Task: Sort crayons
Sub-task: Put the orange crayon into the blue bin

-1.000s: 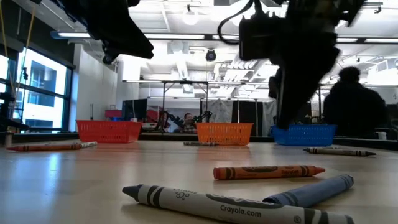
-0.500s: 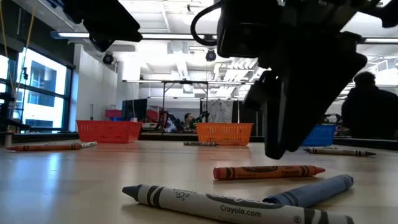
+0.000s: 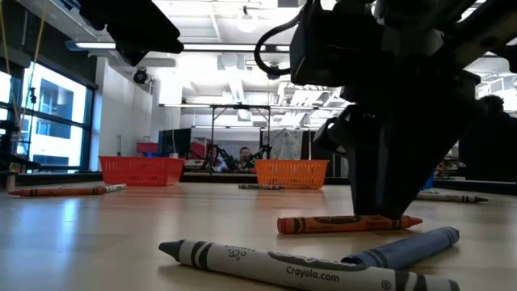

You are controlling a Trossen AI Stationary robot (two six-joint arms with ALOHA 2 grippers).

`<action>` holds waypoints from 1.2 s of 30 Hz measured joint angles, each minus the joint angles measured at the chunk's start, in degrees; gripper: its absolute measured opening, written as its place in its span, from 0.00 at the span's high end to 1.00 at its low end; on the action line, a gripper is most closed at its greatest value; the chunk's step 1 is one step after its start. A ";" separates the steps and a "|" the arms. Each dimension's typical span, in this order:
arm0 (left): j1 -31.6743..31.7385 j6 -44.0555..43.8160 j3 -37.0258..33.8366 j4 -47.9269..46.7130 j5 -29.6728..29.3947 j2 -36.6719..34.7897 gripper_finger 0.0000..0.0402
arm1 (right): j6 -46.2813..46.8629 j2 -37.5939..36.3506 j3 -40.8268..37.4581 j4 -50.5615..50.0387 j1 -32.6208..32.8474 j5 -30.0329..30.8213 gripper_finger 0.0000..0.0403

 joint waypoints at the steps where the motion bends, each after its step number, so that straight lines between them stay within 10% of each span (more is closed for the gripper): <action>1: 0.00 0.15 0.00 -0.02 0.00 0.00 0.78 | -0.16 0.37 0.02 0.45 -0.15 0.00 0.74; 19: 0.00 3.07 0.00 -0.09 0.04 0.00 0.78 | -11.91 2.28 0.17 0.04 -4.62 -6.64 0.74; 36: 0.00 1.38 0.00 -0.02 0.17 0.00 0.78 | -18.65 3.76 0.30 -2.00 -4.50 0.10 0.74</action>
